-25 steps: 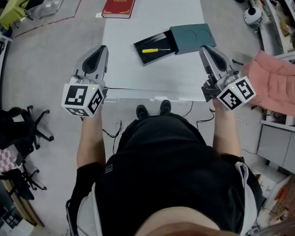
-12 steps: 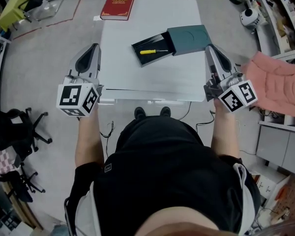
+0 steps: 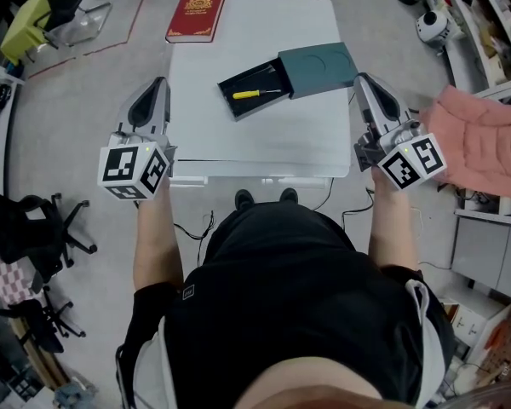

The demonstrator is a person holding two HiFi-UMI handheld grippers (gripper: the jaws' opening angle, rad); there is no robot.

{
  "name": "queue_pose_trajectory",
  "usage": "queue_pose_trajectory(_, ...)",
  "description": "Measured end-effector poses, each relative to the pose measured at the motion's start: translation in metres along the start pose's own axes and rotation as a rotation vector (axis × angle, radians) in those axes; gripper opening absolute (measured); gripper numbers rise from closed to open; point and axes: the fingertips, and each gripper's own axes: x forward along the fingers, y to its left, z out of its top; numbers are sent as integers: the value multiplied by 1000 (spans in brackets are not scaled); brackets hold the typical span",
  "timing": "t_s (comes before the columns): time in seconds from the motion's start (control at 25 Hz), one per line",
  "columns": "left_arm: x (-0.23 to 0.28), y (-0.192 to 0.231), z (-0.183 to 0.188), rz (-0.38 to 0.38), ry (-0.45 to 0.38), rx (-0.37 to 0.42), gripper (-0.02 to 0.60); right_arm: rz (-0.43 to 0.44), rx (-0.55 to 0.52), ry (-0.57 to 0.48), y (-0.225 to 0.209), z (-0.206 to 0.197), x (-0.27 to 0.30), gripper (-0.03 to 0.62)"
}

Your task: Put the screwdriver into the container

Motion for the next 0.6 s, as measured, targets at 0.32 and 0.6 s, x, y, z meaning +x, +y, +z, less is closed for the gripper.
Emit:
queue_pose_trajectory(0.32, 8, -16, 6, 2, 2, 7, 17, 4, -25, 0, -11, 7, -6, 29)
queue_pose_trajectory(0.6, 7, -22, -1, 4, 13, 1, 17, 11, -18, 10, -14, 1, -11, 29)
